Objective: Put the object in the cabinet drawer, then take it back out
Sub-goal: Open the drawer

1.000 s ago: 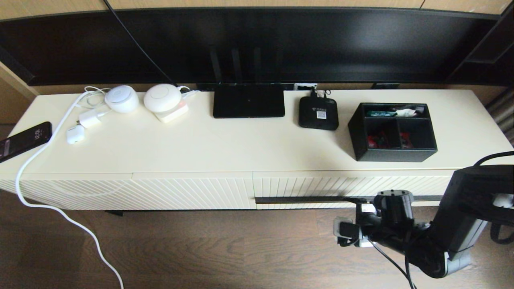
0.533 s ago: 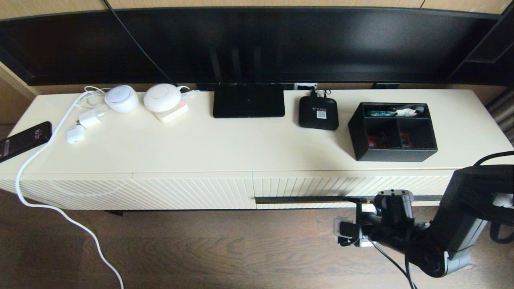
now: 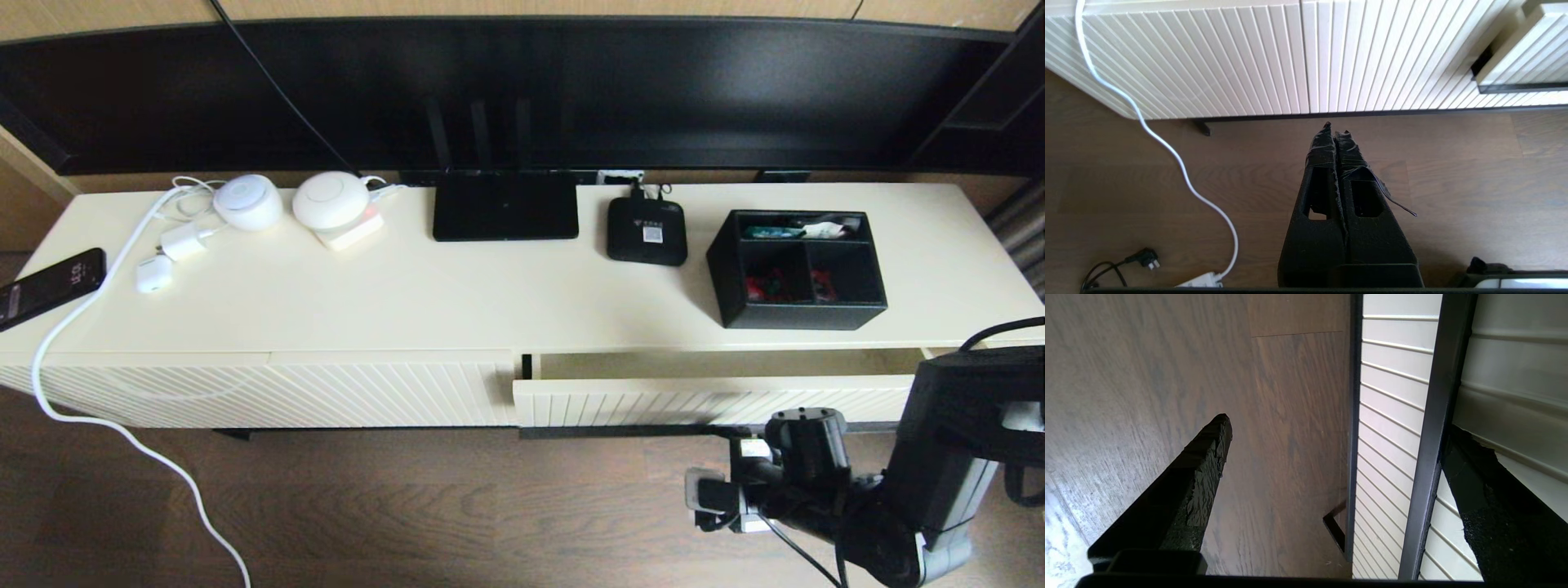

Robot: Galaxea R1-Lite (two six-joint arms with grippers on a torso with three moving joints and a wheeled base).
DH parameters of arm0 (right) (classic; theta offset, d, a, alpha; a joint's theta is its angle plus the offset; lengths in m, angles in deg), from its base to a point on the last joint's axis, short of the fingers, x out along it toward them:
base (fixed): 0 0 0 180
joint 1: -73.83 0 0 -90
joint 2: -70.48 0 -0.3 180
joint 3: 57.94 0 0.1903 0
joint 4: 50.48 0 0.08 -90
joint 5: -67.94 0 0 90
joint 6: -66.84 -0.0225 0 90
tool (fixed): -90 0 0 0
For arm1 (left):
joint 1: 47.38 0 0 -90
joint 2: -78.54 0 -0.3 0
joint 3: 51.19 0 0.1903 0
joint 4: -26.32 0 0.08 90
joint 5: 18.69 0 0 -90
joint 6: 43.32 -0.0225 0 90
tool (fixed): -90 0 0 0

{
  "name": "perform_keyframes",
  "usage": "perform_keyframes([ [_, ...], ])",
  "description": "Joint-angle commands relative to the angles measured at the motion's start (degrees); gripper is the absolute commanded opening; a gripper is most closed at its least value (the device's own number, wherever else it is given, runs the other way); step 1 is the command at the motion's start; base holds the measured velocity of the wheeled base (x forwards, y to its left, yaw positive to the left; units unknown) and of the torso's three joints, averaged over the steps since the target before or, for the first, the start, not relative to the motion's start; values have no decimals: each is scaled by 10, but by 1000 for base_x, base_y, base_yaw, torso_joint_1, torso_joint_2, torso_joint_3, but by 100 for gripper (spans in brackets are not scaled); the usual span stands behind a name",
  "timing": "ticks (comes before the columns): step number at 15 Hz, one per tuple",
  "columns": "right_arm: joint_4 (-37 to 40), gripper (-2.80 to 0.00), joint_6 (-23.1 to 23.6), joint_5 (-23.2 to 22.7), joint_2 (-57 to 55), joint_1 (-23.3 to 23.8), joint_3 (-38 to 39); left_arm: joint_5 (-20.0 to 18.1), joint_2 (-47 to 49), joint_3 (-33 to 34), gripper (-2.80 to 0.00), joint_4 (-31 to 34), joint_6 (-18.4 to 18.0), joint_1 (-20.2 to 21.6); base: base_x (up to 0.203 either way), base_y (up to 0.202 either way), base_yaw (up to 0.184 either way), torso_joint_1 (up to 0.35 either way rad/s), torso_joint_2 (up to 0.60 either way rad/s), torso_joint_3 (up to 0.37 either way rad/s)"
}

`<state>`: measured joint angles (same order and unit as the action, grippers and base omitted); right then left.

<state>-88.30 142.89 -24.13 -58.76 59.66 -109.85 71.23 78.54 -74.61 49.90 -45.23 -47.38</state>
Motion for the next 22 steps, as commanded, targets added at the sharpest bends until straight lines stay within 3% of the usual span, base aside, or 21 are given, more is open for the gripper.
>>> perform_keyframes([
  [1,-1,0,3,0,5,0,27,0,1,0,-280,0,0,0,0,0,0,0,0,0],
  [13,21,0,4,0,228,-10,122,0,1,0,-280,0,0,0,0,0,0,0,0,0],
  [14,28,-280,4,0,245,-13,135,0,1,0,-280,1,0,0,0,0,0,0,0,0],
  [18,73,-280,4,1,325,-26,147,0,1,0,-280,0,0,0,0,0,0,0,0,0],
  [20,146,-280,-3,3,397,-27,136,0,1,0,-280,1,0,0,0,0,0,0,0,0],
  [22,260,-280,-53,7,460,-27,96,0,0,0,-280,0,0,0,0,0,0,0,0,0],
])
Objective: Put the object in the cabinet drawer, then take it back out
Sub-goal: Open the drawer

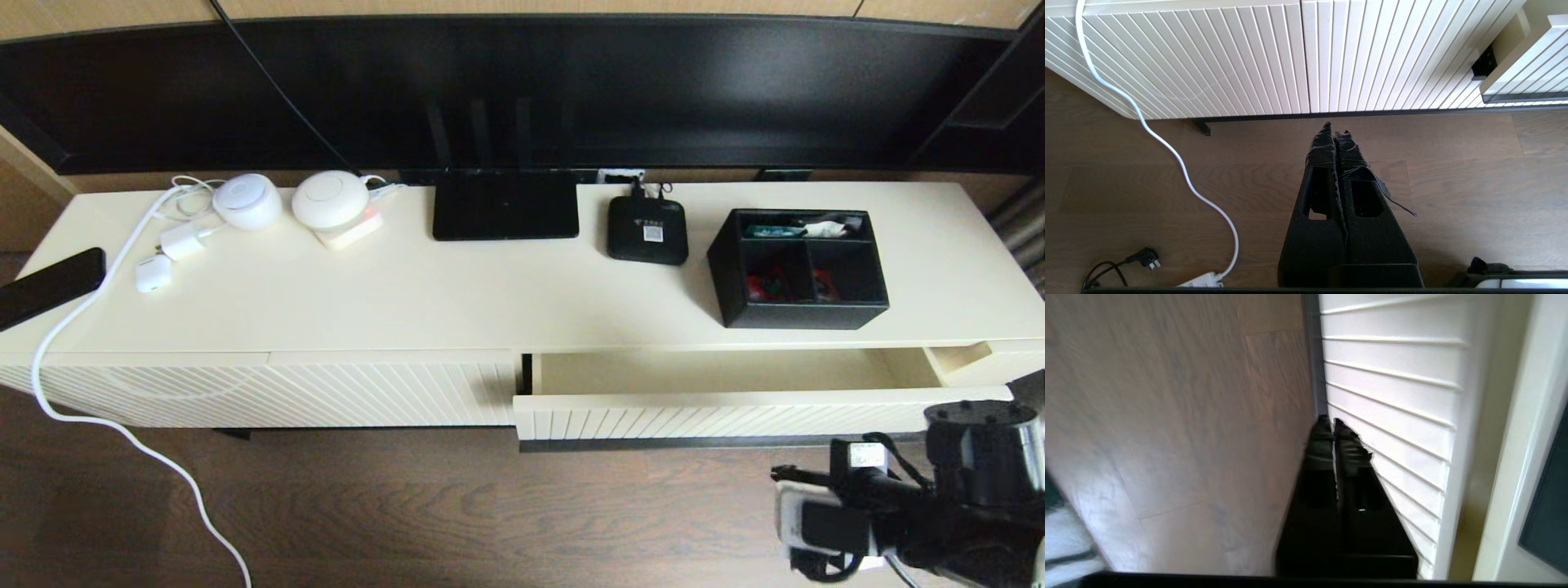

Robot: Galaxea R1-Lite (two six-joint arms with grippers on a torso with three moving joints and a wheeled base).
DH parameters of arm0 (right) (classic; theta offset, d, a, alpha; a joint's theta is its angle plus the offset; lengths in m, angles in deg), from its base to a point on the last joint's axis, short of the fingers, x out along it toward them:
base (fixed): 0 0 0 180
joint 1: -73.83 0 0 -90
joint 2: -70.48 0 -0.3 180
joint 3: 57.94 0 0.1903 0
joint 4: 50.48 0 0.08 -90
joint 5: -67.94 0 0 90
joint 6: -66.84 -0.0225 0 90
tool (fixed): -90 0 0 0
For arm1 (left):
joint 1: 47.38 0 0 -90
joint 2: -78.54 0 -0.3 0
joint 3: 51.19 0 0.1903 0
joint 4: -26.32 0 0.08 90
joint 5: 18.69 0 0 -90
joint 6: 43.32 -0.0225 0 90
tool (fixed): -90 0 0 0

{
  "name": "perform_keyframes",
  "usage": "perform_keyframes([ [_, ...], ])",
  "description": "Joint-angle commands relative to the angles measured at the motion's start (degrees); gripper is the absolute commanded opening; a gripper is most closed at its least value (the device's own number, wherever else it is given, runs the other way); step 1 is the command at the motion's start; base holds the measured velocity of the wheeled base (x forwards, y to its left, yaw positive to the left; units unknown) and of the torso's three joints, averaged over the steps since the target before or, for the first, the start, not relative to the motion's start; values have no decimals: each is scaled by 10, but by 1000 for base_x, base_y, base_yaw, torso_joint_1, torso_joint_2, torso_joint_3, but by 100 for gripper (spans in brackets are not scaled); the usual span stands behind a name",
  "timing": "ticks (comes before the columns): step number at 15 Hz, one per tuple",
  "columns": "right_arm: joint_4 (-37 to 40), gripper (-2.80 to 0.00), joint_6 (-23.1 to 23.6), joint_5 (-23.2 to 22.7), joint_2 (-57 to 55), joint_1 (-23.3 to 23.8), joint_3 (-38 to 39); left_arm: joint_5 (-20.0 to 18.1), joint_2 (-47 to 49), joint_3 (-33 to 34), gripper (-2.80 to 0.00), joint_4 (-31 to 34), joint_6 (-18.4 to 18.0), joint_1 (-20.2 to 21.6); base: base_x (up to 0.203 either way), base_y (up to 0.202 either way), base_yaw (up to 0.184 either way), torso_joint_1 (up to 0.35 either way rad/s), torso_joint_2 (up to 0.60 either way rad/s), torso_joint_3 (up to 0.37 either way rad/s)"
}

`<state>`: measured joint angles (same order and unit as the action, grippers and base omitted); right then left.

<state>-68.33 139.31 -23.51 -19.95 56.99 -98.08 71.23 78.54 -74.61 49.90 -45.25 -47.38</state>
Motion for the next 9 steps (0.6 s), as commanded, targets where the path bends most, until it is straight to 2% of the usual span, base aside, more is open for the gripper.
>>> perform_keyframes([
  [1,123,-280,-65,6,92,1,-59,0,1,0,-280,0,0,0,0,0,0,0,0,0],
  [6,418,-280,-439,58,126,4,-262,0,0,0,-280,1,0,0,0,0,0,0,0,0],
  [7,469,-280,-504,66,121,4,-296,0,1,0,-280,0,0,0,0,0,0,0,0,0],
  [9,517,-280,-603,72,97,5,-333,0,1,0,-280,1,0,0,0,0,0,0,0,0],
])
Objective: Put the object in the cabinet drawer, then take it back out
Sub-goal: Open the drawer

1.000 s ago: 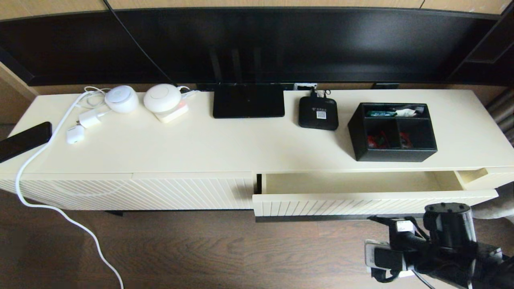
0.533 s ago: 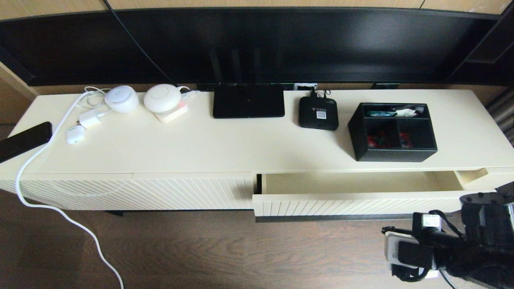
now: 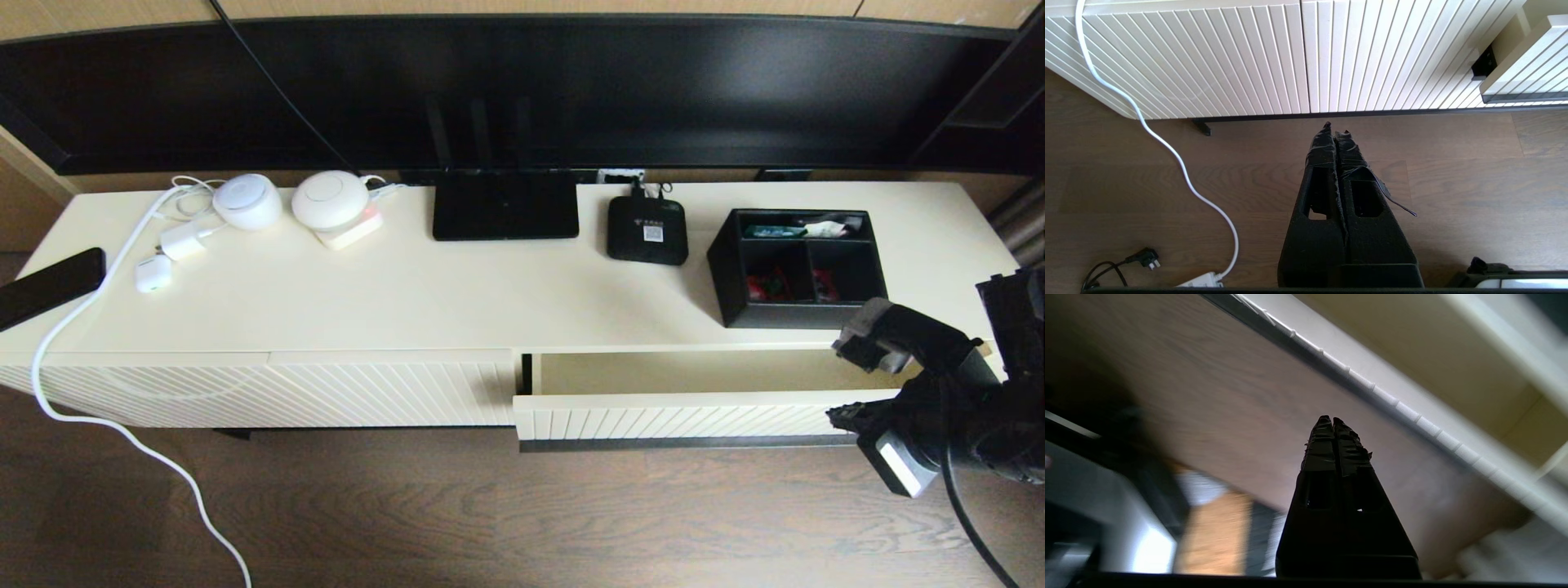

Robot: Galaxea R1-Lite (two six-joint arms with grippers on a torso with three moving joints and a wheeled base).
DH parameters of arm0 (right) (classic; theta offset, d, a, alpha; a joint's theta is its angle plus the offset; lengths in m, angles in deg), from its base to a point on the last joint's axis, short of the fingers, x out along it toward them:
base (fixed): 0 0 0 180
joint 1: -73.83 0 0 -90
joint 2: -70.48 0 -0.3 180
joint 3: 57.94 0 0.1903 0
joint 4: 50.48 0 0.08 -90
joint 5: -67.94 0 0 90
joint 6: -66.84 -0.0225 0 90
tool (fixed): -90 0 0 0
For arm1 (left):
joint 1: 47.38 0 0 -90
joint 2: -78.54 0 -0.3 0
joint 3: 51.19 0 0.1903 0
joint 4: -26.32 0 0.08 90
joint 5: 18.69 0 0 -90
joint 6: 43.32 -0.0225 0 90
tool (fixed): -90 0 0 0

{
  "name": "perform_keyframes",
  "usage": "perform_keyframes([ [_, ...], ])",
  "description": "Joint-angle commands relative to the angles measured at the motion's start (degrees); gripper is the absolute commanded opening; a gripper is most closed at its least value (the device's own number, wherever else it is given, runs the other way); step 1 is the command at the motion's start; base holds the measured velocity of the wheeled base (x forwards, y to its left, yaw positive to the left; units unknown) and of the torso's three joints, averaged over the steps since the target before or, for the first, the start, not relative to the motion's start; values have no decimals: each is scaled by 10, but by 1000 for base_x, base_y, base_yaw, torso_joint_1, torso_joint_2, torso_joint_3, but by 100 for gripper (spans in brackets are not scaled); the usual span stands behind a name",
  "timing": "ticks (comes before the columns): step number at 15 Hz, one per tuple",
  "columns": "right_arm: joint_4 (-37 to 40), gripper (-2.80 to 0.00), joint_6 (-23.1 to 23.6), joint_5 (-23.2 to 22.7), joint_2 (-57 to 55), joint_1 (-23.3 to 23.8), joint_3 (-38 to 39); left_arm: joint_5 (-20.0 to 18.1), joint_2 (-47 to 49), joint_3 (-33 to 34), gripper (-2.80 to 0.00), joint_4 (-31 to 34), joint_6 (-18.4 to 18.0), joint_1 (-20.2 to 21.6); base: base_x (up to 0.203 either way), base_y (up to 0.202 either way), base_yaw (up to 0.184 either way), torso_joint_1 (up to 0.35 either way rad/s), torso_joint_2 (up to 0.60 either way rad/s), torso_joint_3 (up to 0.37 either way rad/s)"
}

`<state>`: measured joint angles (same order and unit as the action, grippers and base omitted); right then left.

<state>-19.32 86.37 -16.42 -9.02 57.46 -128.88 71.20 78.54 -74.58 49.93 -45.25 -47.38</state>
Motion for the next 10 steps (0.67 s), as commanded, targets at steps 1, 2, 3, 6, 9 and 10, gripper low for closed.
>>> perform_keyframes([
  [1,35,-280,-114,2,-33,0,-39,0,1,0,-280,0,0,0,0,0,0,0,0,0],
  [2,37,-280,-152,2,-49,0,-52,0,1,0,-280,0,0,0,0,0,0,0,0,0],
  [3,39,-280,-189,2,-73,-1,-66,0,0,0,-280,0,0,0,0,0,0,0,0,0],
  [6,40,-280,-282,2,-132,-4,-130,0,1,0,-280,0,0,0,0,0,0,0,0,0],
  [9,38,-280,-292,4,-163,-5,-155,0,1,0,-280,0,0,0,0,0,0,0,0,0],
  [10,37,-280,-292,4,-169,-6,-156,0,1,-1,-280,0,0,0,0,0,0,0,0,0],
])
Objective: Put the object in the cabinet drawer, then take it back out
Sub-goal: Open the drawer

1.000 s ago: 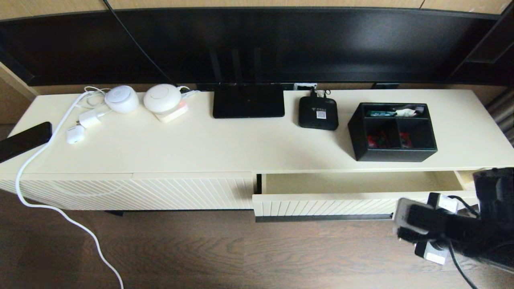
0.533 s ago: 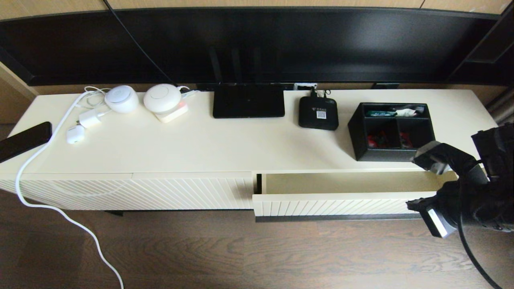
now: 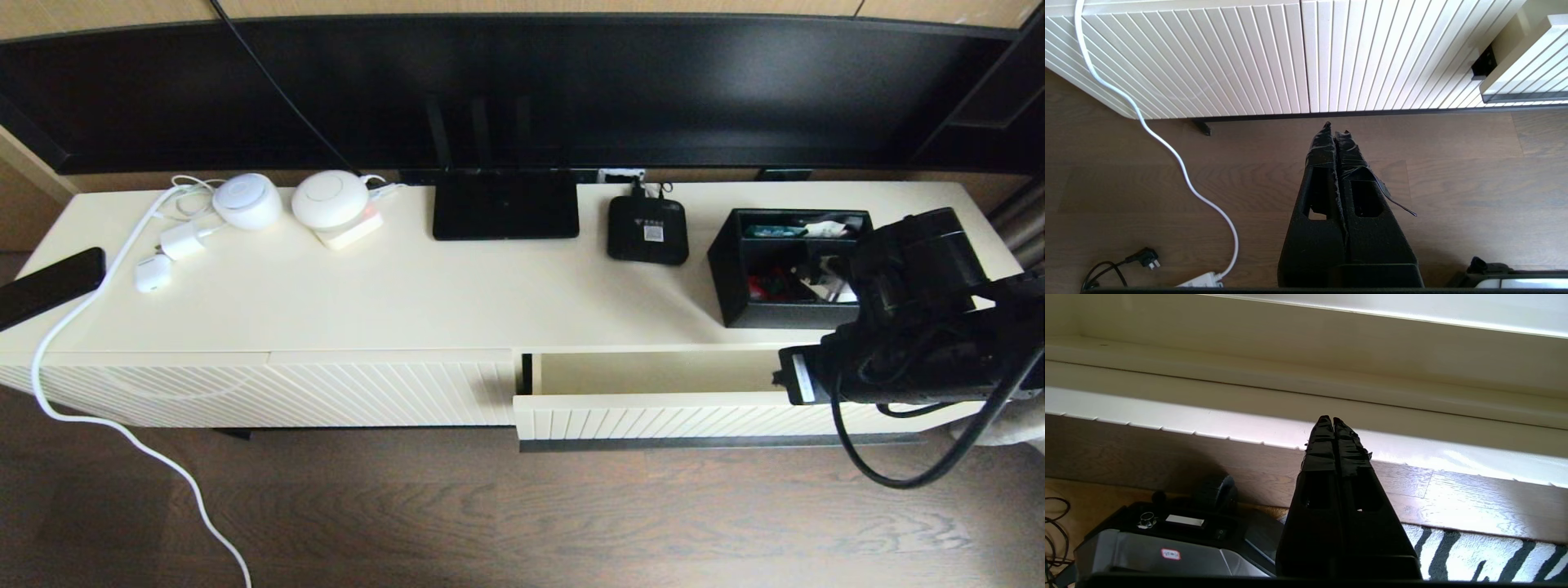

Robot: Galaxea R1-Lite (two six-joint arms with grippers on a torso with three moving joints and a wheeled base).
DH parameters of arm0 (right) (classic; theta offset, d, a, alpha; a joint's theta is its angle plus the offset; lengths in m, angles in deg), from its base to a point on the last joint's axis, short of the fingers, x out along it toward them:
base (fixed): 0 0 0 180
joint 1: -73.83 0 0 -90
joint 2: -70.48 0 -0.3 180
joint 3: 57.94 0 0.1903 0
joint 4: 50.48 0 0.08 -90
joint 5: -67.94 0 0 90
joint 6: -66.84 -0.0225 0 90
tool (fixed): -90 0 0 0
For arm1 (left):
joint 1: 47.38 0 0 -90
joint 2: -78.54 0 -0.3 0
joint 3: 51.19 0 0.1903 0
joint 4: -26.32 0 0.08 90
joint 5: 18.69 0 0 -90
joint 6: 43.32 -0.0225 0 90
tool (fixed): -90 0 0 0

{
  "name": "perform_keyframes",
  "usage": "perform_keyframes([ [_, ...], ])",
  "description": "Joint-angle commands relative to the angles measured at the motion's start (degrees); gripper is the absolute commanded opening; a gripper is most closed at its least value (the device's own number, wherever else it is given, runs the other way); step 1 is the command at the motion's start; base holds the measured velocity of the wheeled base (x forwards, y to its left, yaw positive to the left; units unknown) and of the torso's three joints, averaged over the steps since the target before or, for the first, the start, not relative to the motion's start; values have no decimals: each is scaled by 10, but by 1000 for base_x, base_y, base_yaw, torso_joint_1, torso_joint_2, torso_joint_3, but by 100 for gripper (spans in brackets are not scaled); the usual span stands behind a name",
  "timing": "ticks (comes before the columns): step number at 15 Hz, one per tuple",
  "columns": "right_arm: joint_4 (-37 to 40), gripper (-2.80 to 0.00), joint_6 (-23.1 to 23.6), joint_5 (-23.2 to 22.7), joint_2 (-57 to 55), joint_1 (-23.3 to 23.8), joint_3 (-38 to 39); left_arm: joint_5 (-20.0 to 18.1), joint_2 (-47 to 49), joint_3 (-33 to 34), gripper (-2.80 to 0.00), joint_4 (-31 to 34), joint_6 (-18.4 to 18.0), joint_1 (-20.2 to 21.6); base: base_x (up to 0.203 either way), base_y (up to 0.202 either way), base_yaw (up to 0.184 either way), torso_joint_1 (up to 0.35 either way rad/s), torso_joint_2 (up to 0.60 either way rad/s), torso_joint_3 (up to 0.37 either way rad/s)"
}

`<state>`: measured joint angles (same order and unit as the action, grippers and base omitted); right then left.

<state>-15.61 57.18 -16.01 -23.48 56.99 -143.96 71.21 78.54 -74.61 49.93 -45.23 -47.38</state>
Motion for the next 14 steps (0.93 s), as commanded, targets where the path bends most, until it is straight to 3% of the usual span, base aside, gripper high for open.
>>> perform_keyframes([
  [1,-2,-280,-1,0,-33,-1,-6,0,1,0,-280,0,0,0,0,0,0,0,0,0],
  [10,-5,-280,3,4,-66,0,-45,0,1,0,-280,0,0,0,0,0,0,0,0,0],
  [14,-39,-280,4,32,-86,0,-44,0,1,0,-280,0,0,0,0,0,0,0,0,0],
])
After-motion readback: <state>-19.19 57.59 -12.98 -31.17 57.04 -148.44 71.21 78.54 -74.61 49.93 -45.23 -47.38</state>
